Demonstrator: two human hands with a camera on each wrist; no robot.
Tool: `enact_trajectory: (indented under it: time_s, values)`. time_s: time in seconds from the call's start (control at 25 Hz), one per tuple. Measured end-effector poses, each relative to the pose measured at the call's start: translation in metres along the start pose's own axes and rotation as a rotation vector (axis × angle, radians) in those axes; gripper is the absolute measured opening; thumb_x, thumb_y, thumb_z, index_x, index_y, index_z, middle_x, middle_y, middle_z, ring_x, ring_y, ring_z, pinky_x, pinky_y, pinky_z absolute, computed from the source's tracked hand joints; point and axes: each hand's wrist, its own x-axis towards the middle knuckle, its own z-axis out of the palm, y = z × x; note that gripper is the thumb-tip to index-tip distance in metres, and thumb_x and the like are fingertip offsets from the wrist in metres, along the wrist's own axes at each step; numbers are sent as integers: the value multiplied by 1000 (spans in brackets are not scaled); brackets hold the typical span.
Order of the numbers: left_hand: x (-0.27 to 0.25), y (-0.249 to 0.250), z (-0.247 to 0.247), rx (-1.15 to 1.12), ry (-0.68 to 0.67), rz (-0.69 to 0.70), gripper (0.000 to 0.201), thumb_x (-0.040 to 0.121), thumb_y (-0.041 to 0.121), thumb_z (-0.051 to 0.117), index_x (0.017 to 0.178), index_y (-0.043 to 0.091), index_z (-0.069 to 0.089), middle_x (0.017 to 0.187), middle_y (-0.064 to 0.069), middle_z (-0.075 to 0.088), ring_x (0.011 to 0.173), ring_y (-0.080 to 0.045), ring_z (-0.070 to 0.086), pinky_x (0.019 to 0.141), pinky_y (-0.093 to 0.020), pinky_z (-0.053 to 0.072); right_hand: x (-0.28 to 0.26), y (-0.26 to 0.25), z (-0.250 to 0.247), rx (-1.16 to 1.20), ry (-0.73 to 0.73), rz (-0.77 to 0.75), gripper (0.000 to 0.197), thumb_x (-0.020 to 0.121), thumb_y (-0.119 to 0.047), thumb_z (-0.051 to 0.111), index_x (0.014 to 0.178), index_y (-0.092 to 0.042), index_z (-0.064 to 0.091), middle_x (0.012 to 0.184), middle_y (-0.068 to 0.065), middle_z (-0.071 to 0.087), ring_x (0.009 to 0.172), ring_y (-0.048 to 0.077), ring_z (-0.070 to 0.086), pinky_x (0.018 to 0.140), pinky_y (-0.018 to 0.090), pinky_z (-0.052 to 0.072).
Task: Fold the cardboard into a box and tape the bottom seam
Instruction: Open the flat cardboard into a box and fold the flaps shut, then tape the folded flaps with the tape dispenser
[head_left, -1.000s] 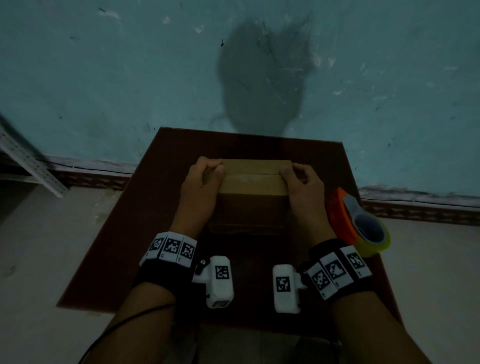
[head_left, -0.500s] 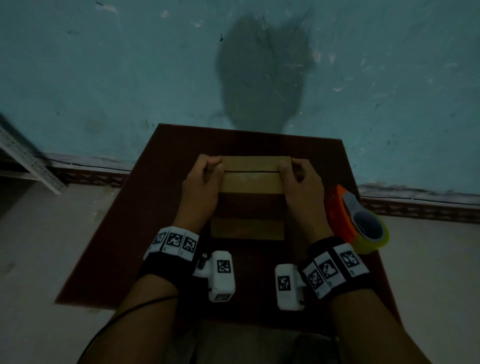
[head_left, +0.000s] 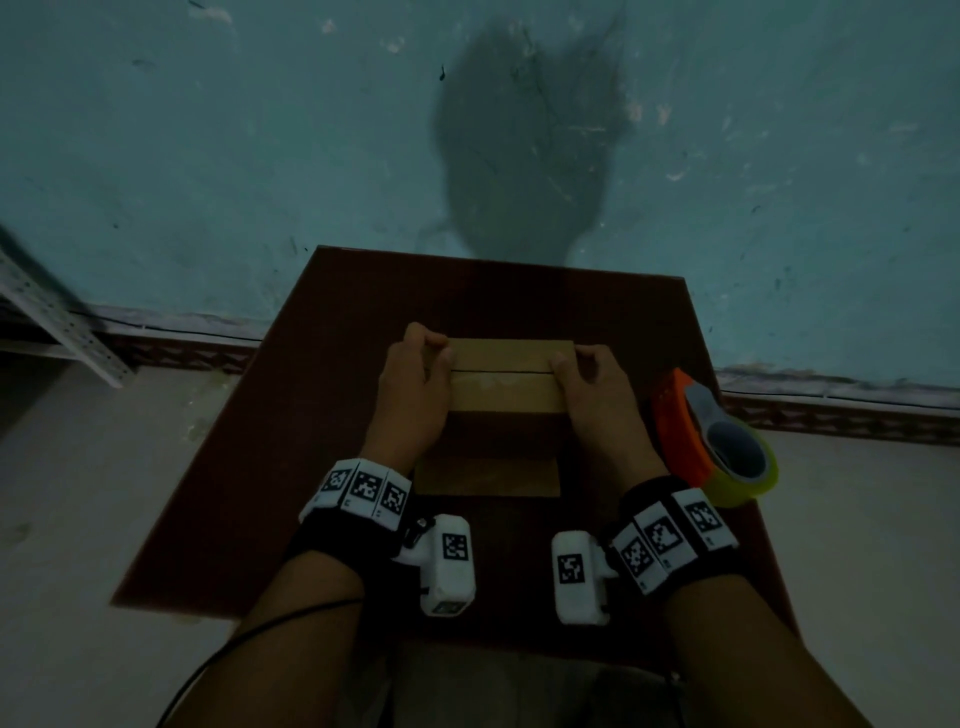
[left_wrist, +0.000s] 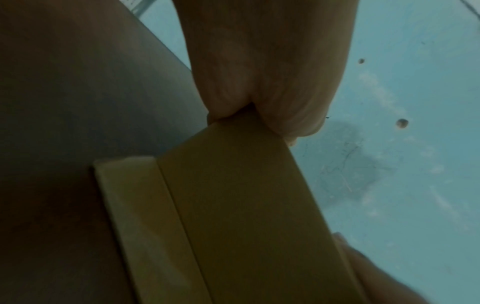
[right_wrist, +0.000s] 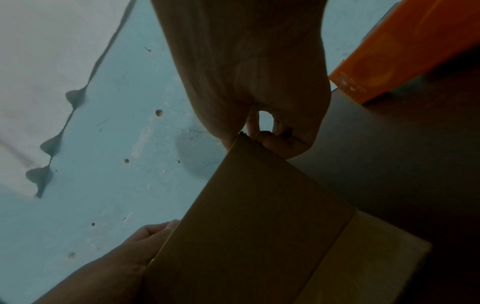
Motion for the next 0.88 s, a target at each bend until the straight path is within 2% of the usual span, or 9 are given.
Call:
enact_trajectory:
  time_s: [0.12,0.2,0.28,0.36,0.44,0.48,0.56,0.68,0.88]
  values:
    - [-3,-2,2,-36,22,-9,10,110,37,54,120,33,55,136,-2,53,121,-21,56,87,-34,46,-3,1,-2,-17,-9,-9,50,110,-53,53,152,-27,50,132,-2,57,104,10,60,84,35,55]
    - [-4,-1,3,-42,51,-21,11,109,37,56,119,33,56,138,-3,54,124,-23,56,83,-31,46,-6,0,-5,-26,7,4,47,111,-56,49,147,-27,52,126,-3,61,103,11,63,85,37,57]
    - [-3,-1,4,-56,52,-50,13,109,37,56,121,32,57,140,-3,53,126,-24,55,79,-29,45,-5,3,-11,-160,135,-71,34,111,-51,51,133,-26,53,119,-1,64,103,16,67,90,44,61]
    - [-2,-2,5,-61,51,-49,16,109,38,56,124,32,57,141,-3,53,127,-25,55,74,-25,44,-4,7,-23,-399,296,-156,24,107,-36,62,123,-22,51,122,8,66,103,23,68,92,49,62]
    - [-2,-2,4,-73,58,-64,18,109,39,56,126,34,56,141,-2,53,126,-25,56,73,-26,45,-2,15,-39,-645,385,-104,42,99,-25,71,131,-7,50,135,23,60,120,40,63,100,54,55]
    - [-3,-3,4,-86,61,-69,18,108,40,56,126,35,56,140,-2,53,126,-26,56,75,-30,48,-2,19,-48,-733,403,-42,54,95,-23,73,136,1,48,142,29,55,129,48,56,104,56,49]
    - [-3,-2,4,-92,70,-66,18,108,40,56,126,38,55,139,-1,54,125,-26,57,85,-39,54,-3,25,-62,-821,407,51,67,92,-21,75,144,8,43,150,35,49,139,55,48,110,60,44]
    - [-3,0,4,-90,72,-77,18,108,39,56,126,41,54,138,2,52,127,-26,56,96,-48,56,-4,37,-76,-914,431,103,76,94,-29,76,149,10,42,153,37,47,142,55,46,115,63,38]
    - [-4,2,5,-109,52,-101,21,109,36,55,130,40,53,142,1,49,129,-26,53,88,-40,51,2,58,-86,-971,394,244,80,90,-52,66,152,-5,46,147,30,55,138,52,52,114,71,33]
